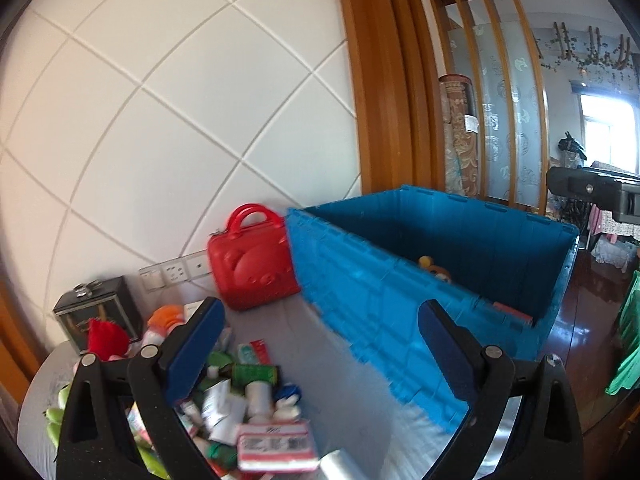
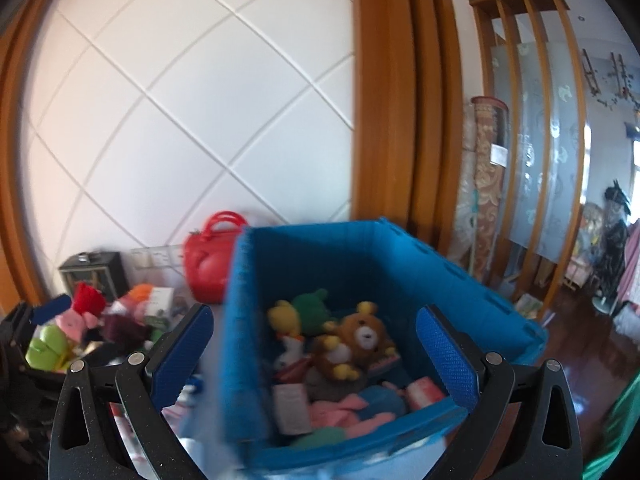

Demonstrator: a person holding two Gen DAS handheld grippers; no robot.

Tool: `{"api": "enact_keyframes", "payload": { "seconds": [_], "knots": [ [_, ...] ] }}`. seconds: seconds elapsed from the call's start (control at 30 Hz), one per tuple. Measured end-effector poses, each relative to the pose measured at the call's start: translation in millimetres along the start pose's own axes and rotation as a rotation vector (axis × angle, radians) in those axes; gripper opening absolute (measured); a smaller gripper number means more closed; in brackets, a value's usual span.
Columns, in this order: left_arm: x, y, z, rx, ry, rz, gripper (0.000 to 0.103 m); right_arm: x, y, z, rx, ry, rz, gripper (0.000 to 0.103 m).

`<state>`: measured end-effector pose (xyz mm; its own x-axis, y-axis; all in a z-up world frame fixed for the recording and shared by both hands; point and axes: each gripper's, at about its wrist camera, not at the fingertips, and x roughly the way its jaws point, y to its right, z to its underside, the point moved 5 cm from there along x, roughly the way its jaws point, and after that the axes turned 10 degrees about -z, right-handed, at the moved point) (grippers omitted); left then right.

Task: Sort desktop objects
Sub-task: 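Move both open tools back toward the table pile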

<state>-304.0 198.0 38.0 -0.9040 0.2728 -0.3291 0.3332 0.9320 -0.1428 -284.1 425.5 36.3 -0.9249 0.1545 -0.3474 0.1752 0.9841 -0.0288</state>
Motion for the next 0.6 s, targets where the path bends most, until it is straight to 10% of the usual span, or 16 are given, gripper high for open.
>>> {"api": "enact_keyframes", "payload": {
  "seconds": [0.6],
  "knots": [
    [-54, -159, 108, -0.028, -0.147, -0.187, 0.099, 39, -185, 77, -0.072, -0.159, -0.182, 0.103]
  ]
}}
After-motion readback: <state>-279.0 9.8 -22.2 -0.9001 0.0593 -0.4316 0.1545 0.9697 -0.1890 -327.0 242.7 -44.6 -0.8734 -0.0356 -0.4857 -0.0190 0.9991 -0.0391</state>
